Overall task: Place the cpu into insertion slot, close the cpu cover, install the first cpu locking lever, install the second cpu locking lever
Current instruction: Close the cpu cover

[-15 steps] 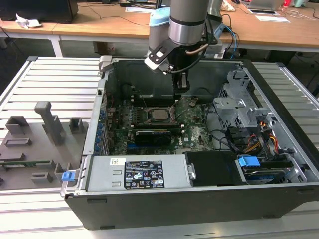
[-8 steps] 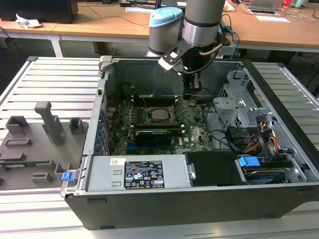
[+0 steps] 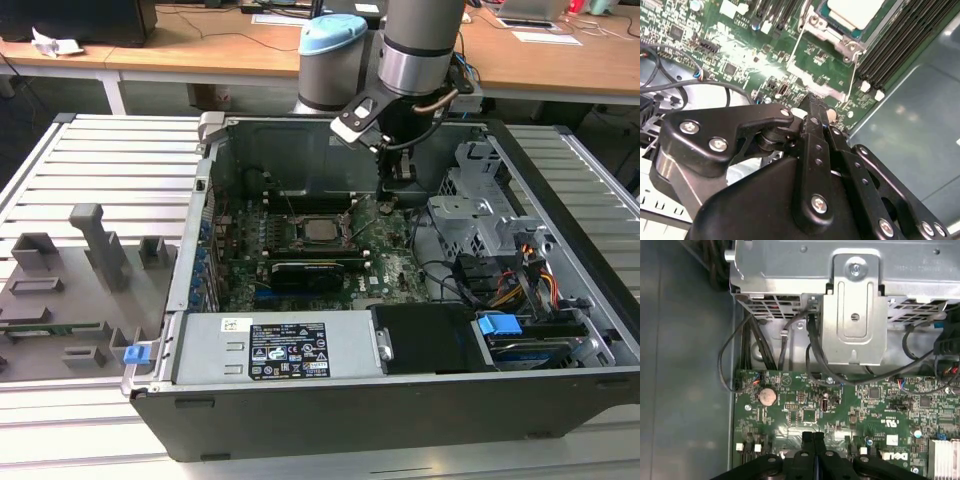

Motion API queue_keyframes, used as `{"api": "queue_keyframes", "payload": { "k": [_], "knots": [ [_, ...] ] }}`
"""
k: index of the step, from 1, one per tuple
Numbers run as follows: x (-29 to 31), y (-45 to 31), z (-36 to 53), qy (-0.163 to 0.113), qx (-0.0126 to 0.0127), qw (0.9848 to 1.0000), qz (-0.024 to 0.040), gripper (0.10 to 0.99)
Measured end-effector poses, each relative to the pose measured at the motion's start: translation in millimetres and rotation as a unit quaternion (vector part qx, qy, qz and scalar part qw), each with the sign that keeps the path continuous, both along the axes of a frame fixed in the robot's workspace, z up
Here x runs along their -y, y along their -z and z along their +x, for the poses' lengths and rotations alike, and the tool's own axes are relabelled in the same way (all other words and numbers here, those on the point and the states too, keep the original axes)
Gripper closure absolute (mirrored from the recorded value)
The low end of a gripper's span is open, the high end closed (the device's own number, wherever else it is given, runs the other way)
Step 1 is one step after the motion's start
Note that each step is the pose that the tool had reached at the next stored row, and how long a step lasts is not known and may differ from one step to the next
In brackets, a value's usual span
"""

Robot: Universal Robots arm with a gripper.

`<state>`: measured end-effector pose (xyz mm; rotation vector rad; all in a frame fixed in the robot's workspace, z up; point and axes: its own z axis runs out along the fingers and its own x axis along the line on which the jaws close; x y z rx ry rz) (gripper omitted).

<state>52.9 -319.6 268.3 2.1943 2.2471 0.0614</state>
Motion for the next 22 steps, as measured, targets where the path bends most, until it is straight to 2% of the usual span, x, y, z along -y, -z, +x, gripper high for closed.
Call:
{"api": "queue_keyframes", "payload": {
  "k": [4,9,16,22],
  "knots": [
    [-0.5,4.7,4.3,0.0,0.0,1.0,-0.0001,0.98],
    [-0.6,12.5,4.7,0.0,0.0,1.0,0.0,0.98],
    [-0.6,14.5,-2.1,0.0,0.0,1.0,-0.0002,0.98],
    [-0.6,14.7,-12.0,0.0,0.0,1.0,-0.0001,0.98]
  ]
}}
